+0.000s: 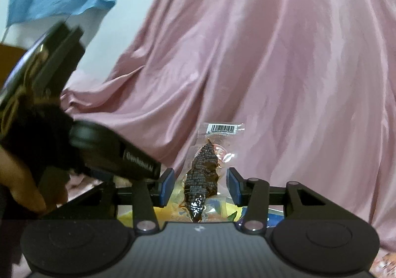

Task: Organize snacks
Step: 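Carry the cookie with the left tool while the right tool carries the dark strip over the tray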

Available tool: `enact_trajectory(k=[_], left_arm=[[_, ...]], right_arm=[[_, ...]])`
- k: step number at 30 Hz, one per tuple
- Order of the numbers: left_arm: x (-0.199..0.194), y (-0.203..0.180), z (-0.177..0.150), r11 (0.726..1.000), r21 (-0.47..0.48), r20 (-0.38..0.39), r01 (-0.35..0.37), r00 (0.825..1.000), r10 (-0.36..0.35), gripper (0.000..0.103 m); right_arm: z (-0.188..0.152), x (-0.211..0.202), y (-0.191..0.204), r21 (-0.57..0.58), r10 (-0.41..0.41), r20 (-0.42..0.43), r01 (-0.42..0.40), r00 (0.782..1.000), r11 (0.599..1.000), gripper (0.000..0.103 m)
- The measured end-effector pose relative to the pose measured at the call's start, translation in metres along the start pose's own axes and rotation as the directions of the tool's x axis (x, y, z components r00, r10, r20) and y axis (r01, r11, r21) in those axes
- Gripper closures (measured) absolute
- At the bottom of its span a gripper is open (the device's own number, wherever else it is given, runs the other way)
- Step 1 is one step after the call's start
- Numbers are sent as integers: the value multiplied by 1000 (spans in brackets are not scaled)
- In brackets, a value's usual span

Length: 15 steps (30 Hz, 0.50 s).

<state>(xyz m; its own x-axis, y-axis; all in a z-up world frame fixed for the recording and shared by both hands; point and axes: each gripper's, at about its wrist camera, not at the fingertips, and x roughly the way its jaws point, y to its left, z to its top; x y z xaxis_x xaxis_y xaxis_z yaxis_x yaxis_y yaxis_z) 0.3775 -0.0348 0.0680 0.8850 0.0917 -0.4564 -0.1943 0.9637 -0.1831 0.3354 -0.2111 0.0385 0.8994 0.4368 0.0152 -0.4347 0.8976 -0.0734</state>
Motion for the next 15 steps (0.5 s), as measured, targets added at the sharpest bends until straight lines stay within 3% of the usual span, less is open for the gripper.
enact_trajectory(k=[4, 15], left_arm=[[18, -4, 0, 1000, 28, -22, -1, 1000, 2, 49], [40, 15, -11, 996, -87, -96, -17, 995, 9, 49]], right_arm=[[-7, 19, -16, 67, 8, -42, -5, 999, 998, 53], [-21, 42, -36, 175, 41, -132, -18, 990, 984, 53]])
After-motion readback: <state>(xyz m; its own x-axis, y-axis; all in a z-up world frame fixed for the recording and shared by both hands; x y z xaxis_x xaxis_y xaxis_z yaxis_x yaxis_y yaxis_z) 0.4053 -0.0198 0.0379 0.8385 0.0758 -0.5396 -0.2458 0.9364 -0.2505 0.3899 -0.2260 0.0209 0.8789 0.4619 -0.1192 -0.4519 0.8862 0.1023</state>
